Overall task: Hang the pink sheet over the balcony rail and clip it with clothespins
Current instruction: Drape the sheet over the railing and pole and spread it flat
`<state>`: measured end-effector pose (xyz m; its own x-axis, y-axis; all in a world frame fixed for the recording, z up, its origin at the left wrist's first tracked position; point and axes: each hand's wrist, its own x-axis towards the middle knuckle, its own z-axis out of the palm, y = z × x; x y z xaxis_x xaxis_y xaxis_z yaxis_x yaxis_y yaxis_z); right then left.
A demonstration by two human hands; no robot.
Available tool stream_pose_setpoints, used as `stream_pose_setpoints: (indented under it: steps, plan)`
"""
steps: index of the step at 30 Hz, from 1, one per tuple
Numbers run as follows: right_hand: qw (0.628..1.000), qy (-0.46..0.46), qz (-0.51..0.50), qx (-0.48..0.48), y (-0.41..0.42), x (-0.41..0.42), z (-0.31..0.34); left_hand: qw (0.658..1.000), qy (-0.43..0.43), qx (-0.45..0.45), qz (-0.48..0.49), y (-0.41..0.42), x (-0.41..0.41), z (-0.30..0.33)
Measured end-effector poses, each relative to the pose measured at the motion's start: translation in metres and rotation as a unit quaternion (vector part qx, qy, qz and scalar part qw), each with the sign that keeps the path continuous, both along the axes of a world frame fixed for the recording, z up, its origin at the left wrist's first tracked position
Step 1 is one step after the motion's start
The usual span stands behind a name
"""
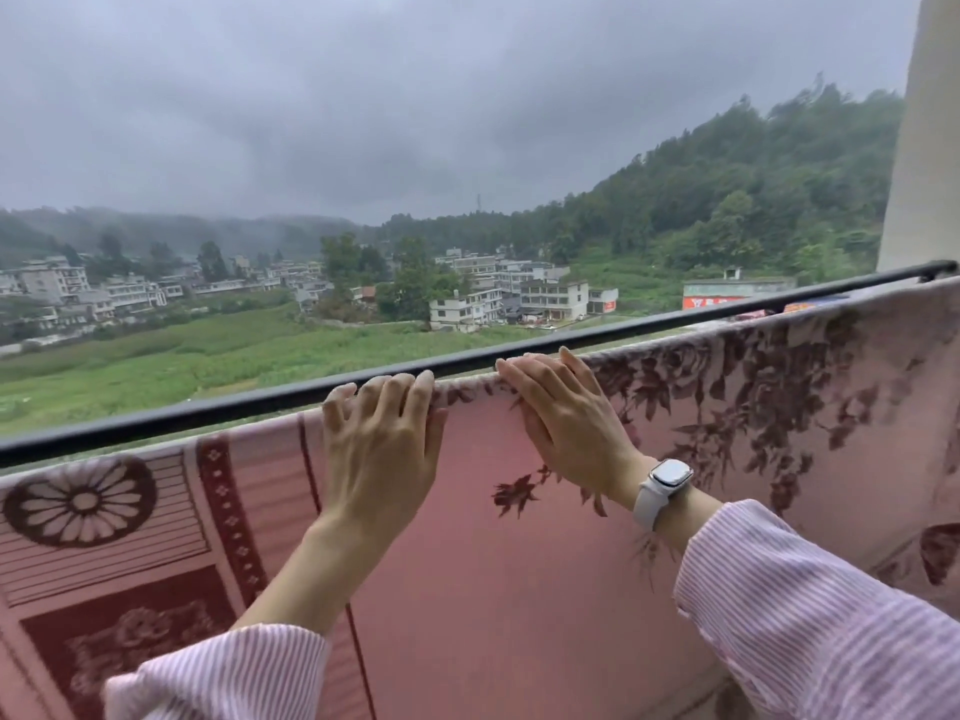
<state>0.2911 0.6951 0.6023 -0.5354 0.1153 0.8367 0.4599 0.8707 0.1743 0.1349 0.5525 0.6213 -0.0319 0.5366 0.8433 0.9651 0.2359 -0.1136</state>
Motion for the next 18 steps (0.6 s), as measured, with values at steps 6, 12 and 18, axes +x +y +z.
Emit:
stream_pose_setpoints:
  steps: [6,12,18]
  plan:
    - [0.998,-0.037,-0.054,-0.024,0.063,0.071,-0.004,0.996,0.056,-0.054,0.043,0.07,0.056,-0.007]
    - [0.988,-0.055,-0.105,-0.101,0.112,0.153,-0.014,0.995,0.054,-0.082,0.004,0.133,0.118,-0.008]
    - [0.98,-0.06,-0.135,-0.136,0.155,0.209,-0.008,0.995,0.044,-0.09,-0.016,0.191,0.178,-0.01]
